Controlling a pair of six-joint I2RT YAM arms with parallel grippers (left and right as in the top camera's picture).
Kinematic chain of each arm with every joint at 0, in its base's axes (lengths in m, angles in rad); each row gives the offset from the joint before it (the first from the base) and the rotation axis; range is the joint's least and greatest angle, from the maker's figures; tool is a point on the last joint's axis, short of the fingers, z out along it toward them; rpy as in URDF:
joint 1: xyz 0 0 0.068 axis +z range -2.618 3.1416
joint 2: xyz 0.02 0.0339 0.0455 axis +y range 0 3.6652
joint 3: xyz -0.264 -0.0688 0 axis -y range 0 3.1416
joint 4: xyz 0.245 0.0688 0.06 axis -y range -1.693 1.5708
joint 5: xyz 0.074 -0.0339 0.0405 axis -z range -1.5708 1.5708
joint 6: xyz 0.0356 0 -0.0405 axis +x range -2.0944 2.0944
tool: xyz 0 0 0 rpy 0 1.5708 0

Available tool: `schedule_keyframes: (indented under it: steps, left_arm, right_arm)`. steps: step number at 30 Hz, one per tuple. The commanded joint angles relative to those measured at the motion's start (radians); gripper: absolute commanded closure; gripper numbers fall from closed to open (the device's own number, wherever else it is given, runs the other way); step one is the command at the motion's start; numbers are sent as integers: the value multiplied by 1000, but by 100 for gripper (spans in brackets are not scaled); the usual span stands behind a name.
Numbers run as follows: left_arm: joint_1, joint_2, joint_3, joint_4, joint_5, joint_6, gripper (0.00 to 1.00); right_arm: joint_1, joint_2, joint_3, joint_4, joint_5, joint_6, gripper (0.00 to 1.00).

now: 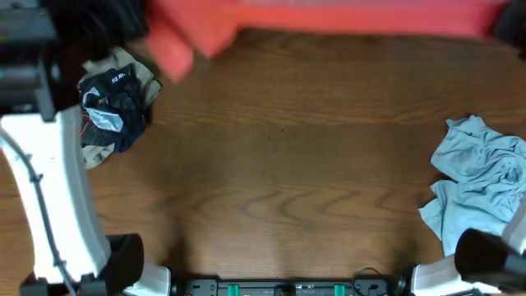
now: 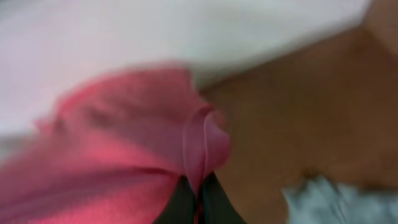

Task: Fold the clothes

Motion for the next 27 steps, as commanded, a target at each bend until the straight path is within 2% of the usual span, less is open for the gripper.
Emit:
schedule_keyframes:
  steps: [1, 4, 9, 13, 17, 21, 27]
  left_arm:
    - [-21, 58, -83, -149, 2, 64, 94]
    - [-56, 88, -195, -257, 2, 120, 94]
    - [-120, 95, -483, -295, 1, 193, 94]
    - [-150, 95, -735, -281, 1, 199, 94]
    - [-156, 78, -956, -198, 1, 198, 94]
    - [-155, 27, -1112, -147, -57, 141, 94]
    - [-155, -138, -1216, -169, -161, 54, 94]
  right_arm:
    - [1, 76, -58, -100, 81, -108, 99]
    - [8, 122, -140, -188, 85, -119, 99]
    - [7, 151, -389, -197, 85, -118, 99]
    - [2, 151, -598, -177, 85, -116, 99]
    - [-15, 151, -761, -156, 92, -114, 99]
    - [-45, 149, -854, -157, 138, -95, 99]
    - [-76, 108, -887, -190, 153, -92, 99]
